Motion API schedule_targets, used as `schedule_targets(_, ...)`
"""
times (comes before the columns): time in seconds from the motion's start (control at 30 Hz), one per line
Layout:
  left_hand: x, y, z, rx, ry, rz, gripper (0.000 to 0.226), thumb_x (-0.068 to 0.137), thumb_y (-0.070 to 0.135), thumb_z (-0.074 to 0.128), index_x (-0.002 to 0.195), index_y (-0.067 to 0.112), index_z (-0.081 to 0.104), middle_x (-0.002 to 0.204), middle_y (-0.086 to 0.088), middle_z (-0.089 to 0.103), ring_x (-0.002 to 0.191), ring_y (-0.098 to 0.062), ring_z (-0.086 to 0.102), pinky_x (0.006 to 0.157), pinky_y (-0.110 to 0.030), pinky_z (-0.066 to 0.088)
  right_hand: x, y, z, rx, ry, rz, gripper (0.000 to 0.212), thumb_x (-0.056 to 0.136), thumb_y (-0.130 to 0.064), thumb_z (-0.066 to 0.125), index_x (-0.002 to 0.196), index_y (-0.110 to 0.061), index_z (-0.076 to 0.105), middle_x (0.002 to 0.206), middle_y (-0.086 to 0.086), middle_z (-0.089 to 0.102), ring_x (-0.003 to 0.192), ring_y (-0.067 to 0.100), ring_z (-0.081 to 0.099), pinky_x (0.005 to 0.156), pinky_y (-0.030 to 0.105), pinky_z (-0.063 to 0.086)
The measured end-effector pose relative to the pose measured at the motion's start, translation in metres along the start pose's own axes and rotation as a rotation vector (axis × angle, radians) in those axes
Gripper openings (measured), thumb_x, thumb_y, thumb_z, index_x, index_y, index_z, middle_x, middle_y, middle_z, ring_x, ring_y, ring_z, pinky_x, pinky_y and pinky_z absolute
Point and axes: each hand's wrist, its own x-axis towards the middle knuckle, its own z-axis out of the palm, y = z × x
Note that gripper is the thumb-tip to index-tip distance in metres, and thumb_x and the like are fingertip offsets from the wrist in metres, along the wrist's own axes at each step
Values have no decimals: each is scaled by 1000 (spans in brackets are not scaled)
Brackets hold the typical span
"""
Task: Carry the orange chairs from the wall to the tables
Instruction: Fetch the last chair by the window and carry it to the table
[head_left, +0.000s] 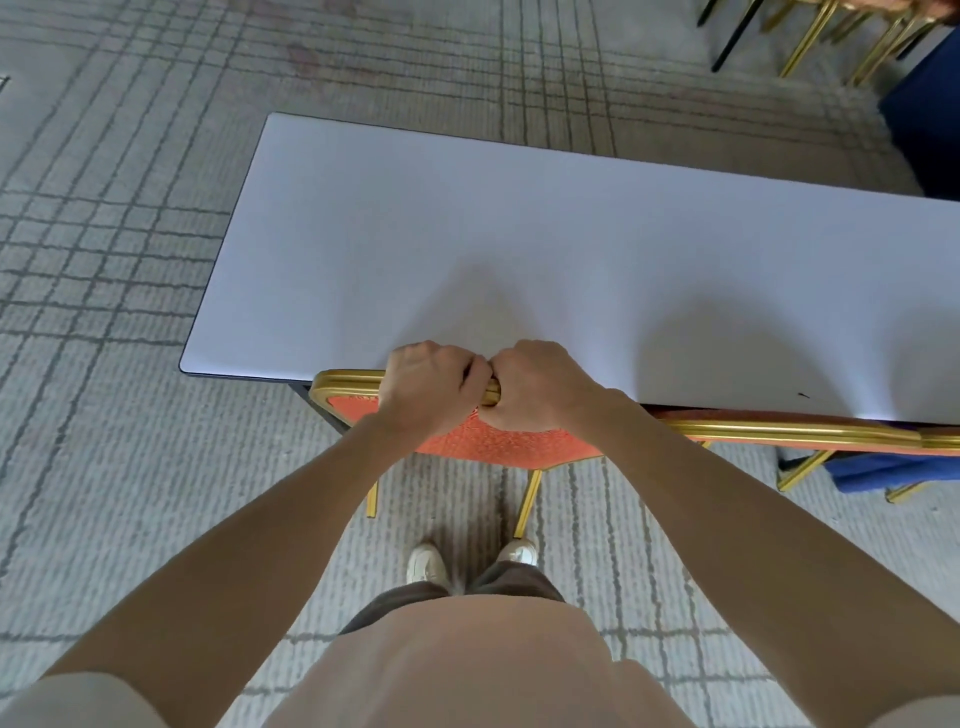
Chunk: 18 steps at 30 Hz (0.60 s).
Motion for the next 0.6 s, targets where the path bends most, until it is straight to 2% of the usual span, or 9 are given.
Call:
schedule_targets(0.27,-3,-2,2,-48,56,49,44,91,33,27,52,23,45,44,8,38,46,-22,48,48,-25,26,-1,-3,3,-44,36,15,31,86,-42,50,60,-25,43,54,-6,49,52,11,46,52,27,37)
schedule_targets(0.4,-3,6,7,-97,66,32,45,91,31,32,48,22,44,42,8,34,45,-21,47,48,-25,27,-4,3,8,-91,78,54,35,87,-44,47,58,-25,42,52,-7,48,54,14,48,58,28,44)
schedule_targets(0.5,4,4,17,-82,48,14,47,94,30,36,50,20,49,43,8,38,47,-20,49,50,-26,28,2,8,15,-99,87,74,34,87,-43,46,59,-25,41,52,-8,46,57,17,51,59,28,42)
schedule_targets(0.6,6,-12,35,-41,-24,-33,45,96,31,41,56,21,57,47,9,41,52,-17,49,51,-27,27,15,3,24,-79,10,49,32,89,-50,47,67,-26,50,56,-9,49,59,17,55,57,28,42)
